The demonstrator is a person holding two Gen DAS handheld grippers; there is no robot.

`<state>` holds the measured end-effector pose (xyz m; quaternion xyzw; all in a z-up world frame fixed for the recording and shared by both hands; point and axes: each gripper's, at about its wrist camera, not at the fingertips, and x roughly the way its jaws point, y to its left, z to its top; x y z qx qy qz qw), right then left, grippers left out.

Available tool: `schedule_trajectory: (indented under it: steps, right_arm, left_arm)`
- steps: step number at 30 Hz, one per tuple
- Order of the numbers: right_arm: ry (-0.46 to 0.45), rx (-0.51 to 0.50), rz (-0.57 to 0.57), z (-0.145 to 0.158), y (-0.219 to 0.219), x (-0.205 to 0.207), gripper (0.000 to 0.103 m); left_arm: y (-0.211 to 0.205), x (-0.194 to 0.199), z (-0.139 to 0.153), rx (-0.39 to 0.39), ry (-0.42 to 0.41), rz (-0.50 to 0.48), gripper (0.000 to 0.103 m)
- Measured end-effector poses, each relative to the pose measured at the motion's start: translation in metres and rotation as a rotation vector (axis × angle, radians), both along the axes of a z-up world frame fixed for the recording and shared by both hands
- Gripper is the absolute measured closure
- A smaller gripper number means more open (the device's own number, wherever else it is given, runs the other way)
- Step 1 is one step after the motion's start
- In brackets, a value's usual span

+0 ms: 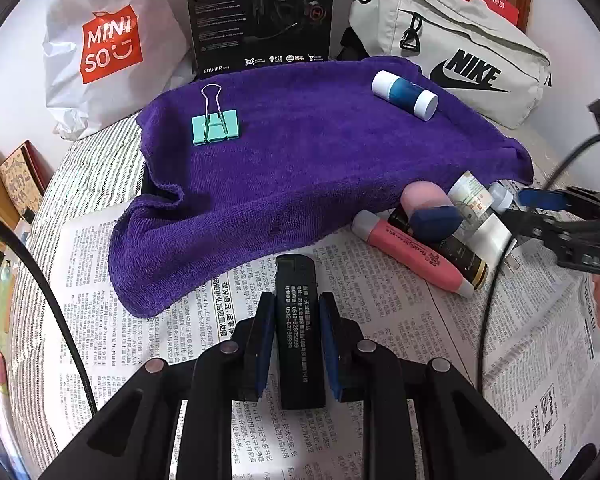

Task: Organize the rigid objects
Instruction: 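Grasp the black cylinder with the left tool while the right tool grasps the white USB light, then place the black cylinder beside the binder clip while the right tool sets the USB light by the Vaseline tube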

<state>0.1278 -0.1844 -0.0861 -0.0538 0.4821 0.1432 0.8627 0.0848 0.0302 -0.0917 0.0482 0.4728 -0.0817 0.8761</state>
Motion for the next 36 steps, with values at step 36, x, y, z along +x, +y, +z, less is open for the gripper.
schedule_trajectory:
  steps: [36]
  right_arm:
    - [-0.046, 0.024, 0.099, 0.020, -0.004, -0.015, 0.078]
  left_arm:
    - [0.016, -0.009, 0.027, -0.100, -0.011, 0.009, 0.082]
